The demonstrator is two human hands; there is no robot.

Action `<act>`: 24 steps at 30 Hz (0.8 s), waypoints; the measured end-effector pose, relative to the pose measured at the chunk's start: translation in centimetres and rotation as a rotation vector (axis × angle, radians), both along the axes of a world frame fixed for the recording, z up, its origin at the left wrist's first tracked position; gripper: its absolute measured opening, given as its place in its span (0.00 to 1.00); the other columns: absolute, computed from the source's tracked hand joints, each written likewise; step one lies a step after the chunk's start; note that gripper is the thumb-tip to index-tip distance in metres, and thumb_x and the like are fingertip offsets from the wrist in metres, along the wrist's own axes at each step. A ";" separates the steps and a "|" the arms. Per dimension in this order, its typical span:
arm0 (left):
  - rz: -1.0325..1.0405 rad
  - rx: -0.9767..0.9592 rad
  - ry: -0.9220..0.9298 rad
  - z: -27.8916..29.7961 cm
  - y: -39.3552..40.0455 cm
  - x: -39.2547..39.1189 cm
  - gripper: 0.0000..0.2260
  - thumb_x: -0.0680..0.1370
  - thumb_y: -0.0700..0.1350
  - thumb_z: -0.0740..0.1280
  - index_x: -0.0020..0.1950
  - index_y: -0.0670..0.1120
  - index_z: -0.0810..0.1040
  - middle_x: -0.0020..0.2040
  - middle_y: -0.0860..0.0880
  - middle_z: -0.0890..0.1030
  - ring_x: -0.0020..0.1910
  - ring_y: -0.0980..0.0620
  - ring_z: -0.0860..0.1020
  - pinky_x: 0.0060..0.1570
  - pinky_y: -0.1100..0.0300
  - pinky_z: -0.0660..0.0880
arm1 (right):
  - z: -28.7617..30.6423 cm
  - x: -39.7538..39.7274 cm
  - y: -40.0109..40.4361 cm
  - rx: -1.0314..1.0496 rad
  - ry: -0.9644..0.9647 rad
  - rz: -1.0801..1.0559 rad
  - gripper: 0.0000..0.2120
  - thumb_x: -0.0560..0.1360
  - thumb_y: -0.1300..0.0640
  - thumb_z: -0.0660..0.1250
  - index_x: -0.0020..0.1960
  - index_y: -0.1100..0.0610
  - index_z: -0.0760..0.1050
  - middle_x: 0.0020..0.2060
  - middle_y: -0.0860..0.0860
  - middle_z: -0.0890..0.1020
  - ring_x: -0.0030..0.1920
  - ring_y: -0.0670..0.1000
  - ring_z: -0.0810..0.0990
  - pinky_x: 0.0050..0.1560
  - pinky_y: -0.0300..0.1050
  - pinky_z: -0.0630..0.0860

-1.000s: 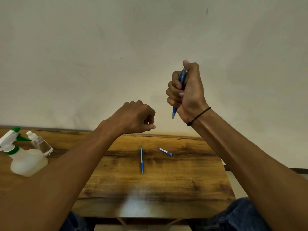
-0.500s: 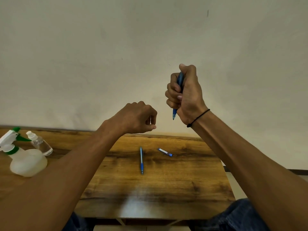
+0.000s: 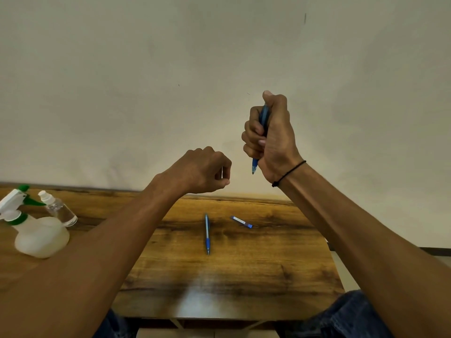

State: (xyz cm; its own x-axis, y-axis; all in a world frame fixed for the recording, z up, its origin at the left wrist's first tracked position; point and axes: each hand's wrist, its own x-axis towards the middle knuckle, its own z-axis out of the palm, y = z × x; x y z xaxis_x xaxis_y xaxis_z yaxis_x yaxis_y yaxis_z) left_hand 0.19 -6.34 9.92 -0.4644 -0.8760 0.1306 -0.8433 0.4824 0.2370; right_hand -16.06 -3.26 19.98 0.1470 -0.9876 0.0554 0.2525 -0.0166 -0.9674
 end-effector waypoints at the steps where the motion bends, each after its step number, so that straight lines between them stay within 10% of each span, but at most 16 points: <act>1: 0.001 -0.001 -0.001 0.0 0.0 0.0 0.04 0.78 0.51 0.74 0.50 0.52 0.85 0.43 0.56 0.85 0.39 0.57 0.82 0.42 0.60 0.81 | 0.0 0.0 0.0 0.002 -0.002 0.001 0.26 0.86 0.47 0.48 0.30 0.56 0.56 0.20 0.47 0.57 0.21 0.46 0.53 0.26 0.38 0.51; 24: 0.002 0.000 -0.004 0.0 -0.1 -0.4 0.04 0.78 0.50 0.73 0.50 0.53 0.85 0.44 0.55 0.85 0.39 0.57 0.82 0.36 0.65 0.72 | 0.0 0.1 0.1 -0.132 -0.008 -0.026 0.27 0.87 0.44 0.48 0.34 0.57 0.62 0.26 0.51 0.60 0.26 0.49 0.55 0.28 0.41 0.55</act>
